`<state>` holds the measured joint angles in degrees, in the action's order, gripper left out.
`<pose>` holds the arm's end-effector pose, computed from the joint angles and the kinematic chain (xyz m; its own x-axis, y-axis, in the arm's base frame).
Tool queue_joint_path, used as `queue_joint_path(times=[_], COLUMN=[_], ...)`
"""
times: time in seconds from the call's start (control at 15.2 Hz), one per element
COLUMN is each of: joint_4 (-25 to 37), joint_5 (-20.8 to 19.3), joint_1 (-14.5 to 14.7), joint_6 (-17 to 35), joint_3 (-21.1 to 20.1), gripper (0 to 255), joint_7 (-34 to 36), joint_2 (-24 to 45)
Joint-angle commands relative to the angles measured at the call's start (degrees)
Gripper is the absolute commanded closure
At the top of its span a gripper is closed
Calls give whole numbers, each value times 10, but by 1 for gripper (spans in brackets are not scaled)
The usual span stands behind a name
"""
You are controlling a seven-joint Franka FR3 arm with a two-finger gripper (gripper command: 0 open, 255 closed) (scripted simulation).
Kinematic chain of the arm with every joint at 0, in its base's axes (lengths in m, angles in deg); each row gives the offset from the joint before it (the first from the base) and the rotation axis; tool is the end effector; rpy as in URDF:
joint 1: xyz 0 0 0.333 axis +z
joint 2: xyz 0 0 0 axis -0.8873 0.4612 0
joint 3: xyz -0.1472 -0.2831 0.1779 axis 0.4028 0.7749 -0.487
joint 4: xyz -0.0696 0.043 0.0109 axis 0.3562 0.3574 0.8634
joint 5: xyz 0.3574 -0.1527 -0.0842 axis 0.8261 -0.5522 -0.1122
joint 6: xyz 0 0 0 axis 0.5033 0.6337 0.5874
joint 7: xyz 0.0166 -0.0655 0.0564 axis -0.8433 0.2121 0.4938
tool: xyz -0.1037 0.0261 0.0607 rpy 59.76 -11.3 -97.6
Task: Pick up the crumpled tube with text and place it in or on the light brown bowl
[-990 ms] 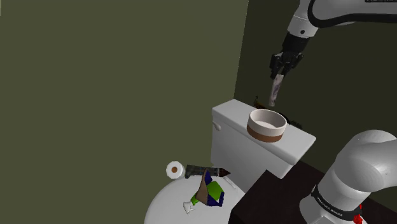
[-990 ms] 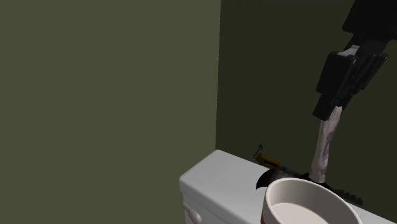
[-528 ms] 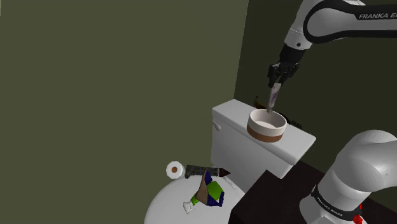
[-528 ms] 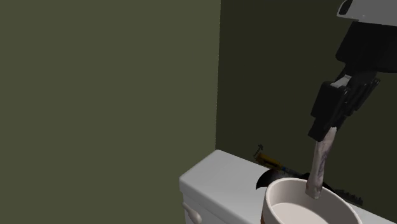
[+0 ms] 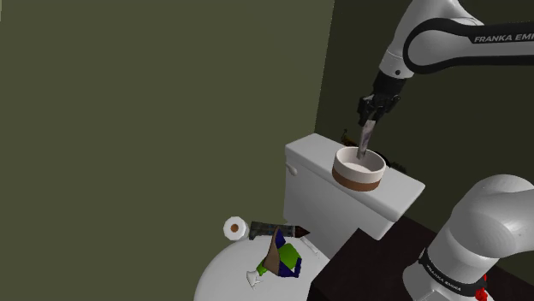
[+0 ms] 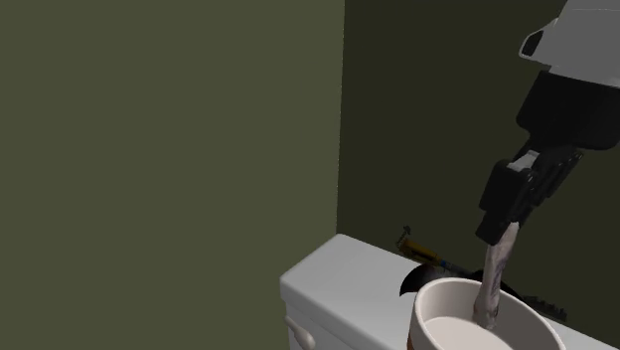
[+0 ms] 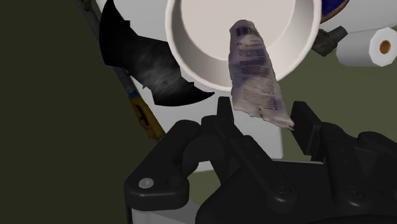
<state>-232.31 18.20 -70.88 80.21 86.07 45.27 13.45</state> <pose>0.2857 -0.0824 0.5721 0.9083 -0.3554 0.2205 -0.3643 -0.9313 -0.0004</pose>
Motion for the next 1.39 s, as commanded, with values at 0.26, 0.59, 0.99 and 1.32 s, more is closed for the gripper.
queue_joint_path(times=[0.26,0.59,0.99,1.32], joint_4=[-1,-1,67,67], joint_5=[0,0,5,5], joint_1=[0,0,2,2], joint_6=[0,0,-75,-75], joint_3=[0,0,-6,-6], gripper=[0,0,0,0], joint_7=[0,0,-1,-1], joint_2=[0,0,-7,-7])
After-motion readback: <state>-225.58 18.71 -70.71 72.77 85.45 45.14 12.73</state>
